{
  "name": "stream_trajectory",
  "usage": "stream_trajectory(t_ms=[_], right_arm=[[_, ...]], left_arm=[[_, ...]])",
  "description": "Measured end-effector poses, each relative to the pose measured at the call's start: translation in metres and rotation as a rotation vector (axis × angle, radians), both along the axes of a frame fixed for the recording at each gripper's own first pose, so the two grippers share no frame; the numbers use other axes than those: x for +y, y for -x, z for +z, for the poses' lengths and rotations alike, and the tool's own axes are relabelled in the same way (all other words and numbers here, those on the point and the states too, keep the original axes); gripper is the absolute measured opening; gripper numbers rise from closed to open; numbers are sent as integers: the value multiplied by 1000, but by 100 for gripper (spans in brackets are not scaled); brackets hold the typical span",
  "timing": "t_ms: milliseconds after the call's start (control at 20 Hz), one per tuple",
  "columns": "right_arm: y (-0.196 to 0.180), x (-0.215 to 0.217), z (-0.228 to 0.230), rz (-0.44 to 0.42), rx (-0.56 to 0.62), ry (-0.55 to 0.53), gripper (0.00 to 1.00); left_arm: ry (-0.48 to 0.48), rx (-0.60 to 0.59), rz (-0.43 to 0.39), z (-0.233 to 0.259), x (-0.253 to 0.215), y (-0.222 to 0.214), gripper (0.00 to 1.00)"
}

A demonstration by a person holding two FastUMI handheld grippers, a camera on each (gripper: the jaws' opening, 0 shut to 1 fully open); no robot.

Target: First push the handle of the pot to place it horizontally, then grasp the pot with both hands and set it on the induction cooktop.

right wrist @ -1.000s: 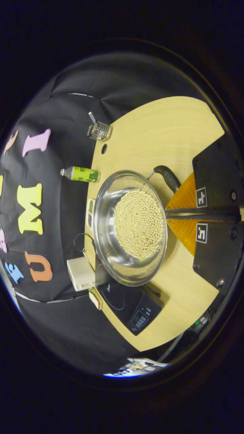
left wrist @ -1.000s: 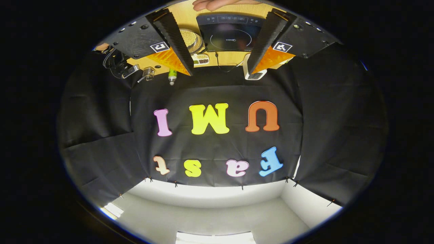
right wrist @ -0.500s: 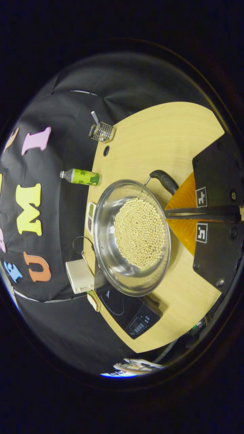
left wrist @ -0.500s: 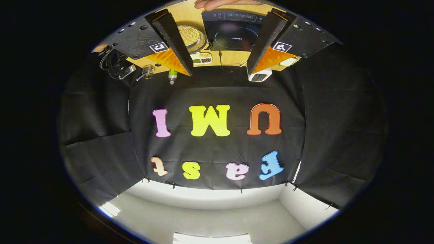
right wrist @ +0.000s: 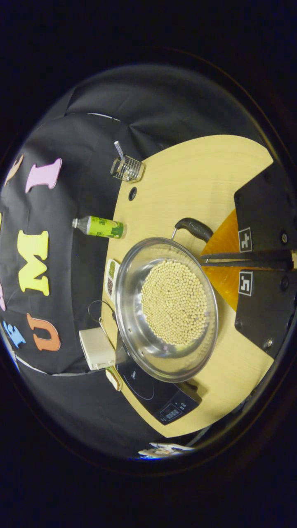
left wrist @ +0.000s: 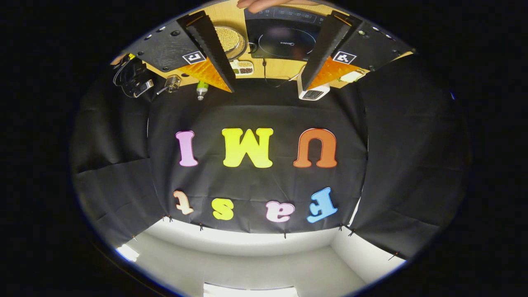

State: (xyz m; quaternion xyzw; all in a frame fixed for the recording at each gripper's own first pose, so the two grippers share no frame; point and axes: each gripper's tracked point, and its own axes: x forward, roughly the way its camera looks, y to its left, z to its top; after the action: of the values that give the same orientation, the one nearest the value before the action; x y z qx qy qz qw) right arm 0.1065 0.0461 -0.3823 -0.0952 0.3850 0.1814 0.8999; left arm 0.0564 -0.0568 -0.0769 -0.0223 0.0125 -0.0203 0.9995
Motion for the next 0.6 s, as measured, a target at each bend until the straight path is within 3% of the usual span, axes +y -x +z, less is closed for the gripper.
stream_trajectory(t_ms=[600], right_arm=[[-29,-8,-3,-39,-19,11,1]], left_arm=[[-37,100,-44,-49,-11,-45,95]])
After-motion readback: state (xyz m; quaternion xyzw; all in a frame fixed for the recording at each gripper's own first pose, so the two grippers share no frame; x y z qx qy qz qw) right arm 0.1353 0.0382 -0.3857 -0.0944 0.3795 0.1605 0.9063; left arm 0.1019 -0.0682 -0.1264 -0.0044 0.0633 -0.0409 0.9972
